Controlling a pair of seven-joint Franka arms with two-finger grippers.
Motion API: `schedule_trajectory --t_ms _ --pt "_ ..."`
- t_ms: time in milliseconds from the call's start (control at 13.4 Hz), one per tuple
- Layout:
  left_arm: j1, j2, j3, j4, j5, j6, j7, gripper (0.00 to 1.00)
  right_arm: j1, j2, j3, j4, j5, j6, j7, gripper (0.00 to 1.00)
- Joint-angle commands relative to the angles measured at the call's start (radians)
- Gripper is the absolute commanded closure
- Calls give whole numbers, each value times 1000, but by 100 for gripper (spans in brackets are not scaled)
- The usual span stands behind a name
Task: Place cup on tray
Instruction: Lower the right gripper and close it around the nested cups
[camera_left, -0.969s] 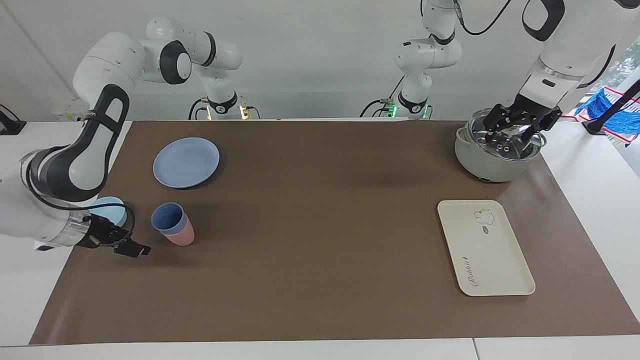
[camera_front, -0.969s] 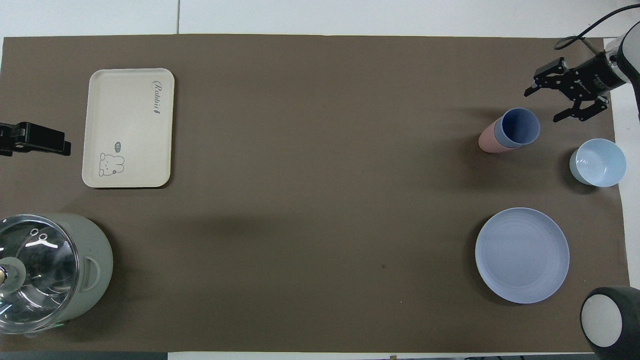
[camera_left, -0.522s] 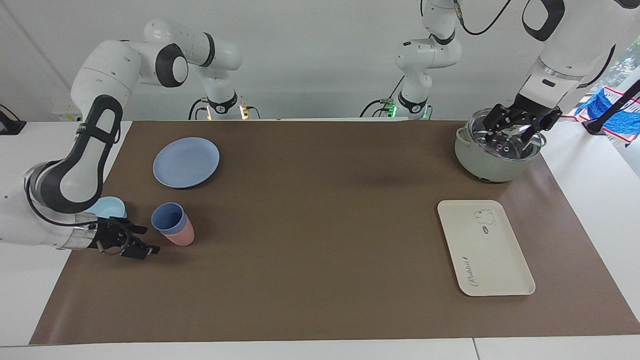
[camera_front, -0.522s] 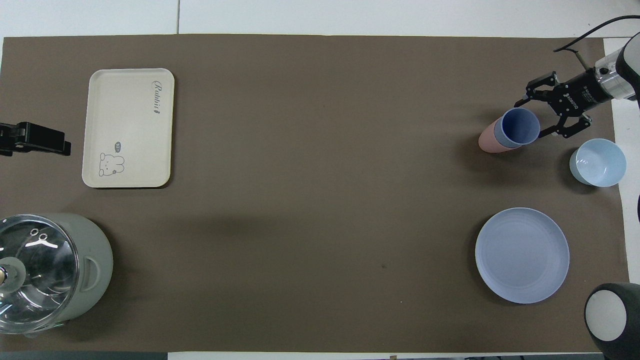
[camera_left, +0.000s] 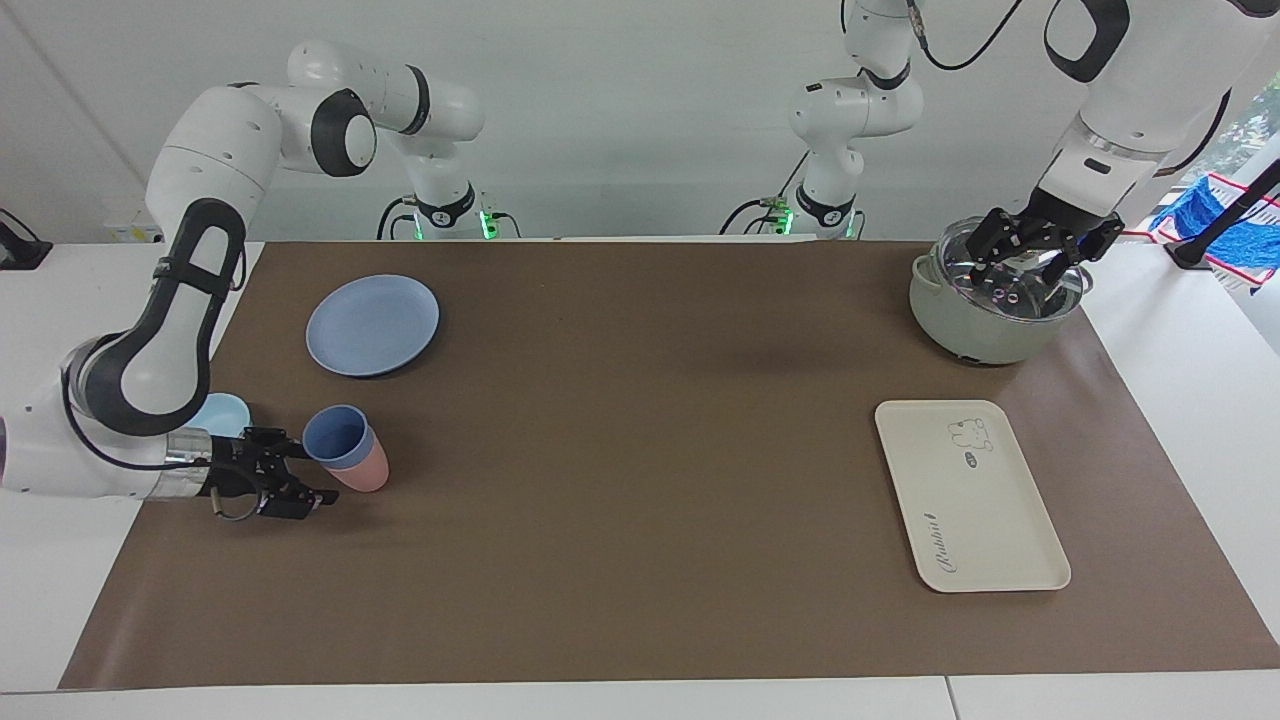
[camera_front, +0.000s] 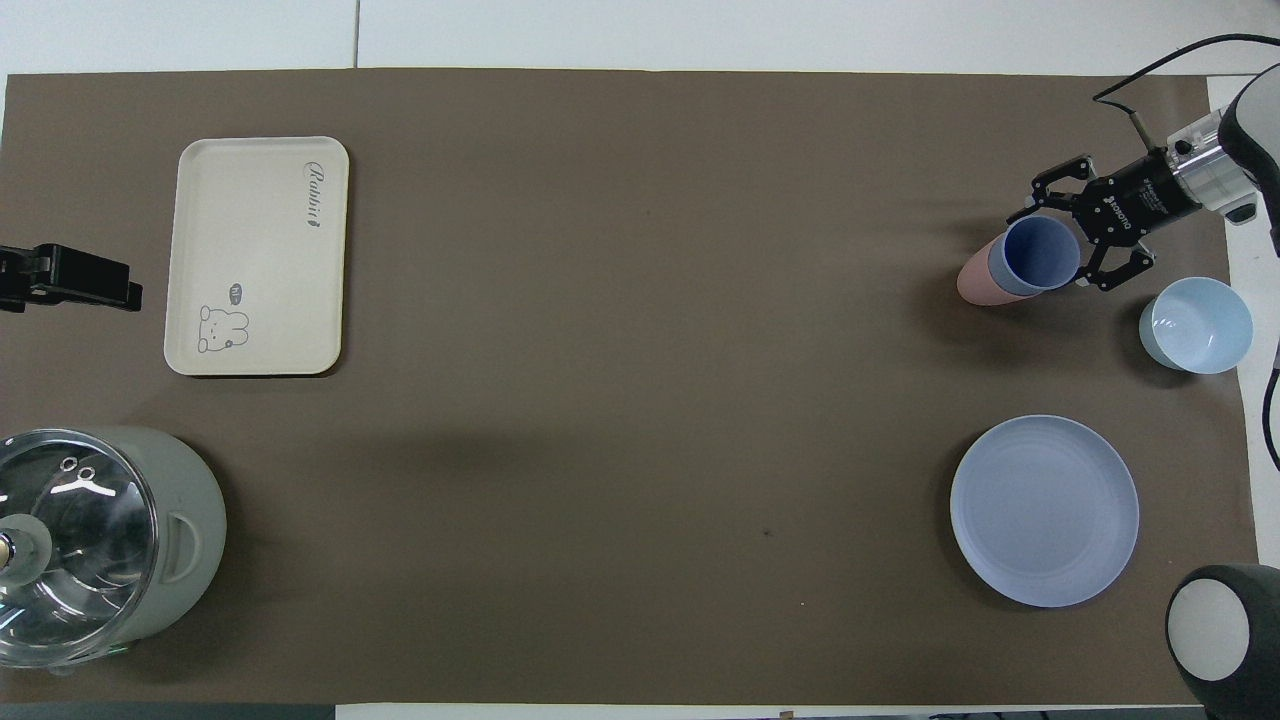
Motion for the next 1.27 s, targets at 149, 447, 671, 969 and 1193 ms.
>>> schedule_trajectory --t_ms 149,447,671,969,1193 --pt "2 -29 4 -33 -10 6 -7 0 -5 -24 12 -67 31 -6 42 0" --pt "2 -31 4 -33 -10 6 -7 0 3 -34 12 -96 89 1 79 0" --pt "2 -31 4 -33 -10 6 -7 0 6 -67 12 -171 106 19 82 2" --pt "2 -29 4 -33 -10 6 -7 0 6 -87 12 -213 132 25 81 42" --pt "2 -31 4 -33 -10 6 -7 0 -1 -109 12 -254 169 27 79 100"
